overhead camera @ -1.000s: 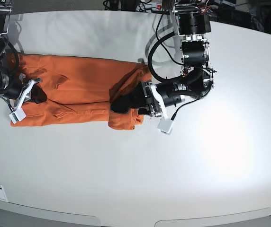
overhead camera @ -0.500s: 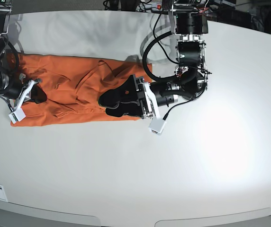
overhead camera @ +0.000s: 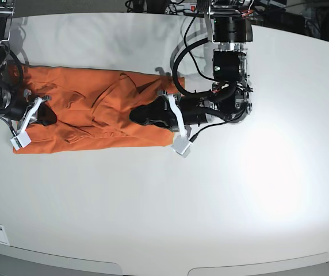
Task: Fold the T-shirt properly
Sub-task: 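Press the folded end down with the left gripper and release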
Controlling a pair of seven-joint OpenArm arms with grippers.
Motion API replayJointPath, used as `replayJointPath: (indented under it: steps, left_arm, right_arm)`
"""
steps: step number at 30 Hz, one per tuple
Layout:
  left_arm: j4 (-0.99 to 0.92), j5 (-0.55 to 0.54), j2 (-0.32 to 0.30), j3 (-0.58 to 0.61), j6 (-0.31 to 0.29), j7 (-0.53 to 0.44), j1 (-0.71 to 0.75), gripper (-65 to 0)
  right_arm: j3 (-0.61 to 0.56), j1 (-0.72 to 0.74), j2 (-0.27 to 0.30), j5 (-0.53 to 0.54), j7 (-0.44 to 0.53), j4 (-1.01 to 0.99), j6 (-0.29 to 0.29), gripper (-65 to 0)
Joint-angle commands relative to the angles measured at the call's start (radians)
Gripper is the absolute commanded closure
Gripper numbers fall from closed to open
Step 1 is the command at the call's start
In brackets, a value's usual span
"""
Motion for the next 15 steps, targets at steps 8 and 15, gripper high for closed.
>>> replayJointPath:
  steps: [8,15]
  left_arm:
    - [0.013,0.193,0.008,0.002,0.035,-0.175,0.018,0.0]
    - [0.011,0.332,0.008,0.002,0.108,-0.246,0.018,0.0]
  right_arm:
    - [0.004,0.01,0.02,-0.007,-0.014,0.007,-0.002,0.0]
    - [0.004,0.024,0.02,0.012,-0.015,0.007,-0.002,0.0]
